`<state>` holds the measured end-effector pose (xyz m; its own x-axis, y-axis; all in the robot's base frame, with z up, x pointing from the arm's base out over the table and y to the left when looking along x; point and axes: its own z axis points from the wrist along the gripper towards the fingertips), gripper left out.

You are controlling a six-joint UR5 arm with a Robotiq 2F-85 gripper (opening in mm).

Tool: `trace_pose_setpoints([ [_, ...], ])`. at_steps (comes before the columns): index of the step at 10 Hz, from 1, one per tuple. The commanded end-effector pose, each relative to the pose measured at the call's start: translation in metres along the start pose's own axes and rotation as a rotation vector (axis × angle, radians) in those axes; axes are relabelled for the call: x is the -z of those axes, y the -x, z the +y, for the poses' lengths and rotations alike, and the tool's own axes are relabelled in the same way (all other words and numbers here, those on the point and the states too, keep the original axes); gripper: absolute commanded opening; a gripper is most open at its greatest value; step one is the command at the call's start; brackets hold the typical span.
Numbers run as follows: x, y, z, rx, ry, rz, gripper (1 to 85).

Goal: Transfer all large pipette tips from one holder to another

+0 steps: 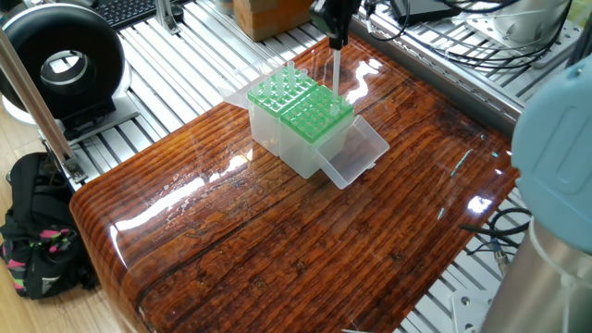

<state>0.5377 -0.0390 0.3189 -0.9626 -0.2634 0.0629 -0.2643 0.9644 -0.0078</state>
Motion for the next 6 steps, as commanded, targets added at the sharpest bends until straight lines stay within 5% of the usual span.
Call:
trace_pose_setpoints([
  [1, 0.020, 0.017, 0.009, 0.056, 0.002, -0.073, 13.7],
  [6, 0.024, 0.048, 0.028, 0.132, 0.075, -0.168, 14.3],
])
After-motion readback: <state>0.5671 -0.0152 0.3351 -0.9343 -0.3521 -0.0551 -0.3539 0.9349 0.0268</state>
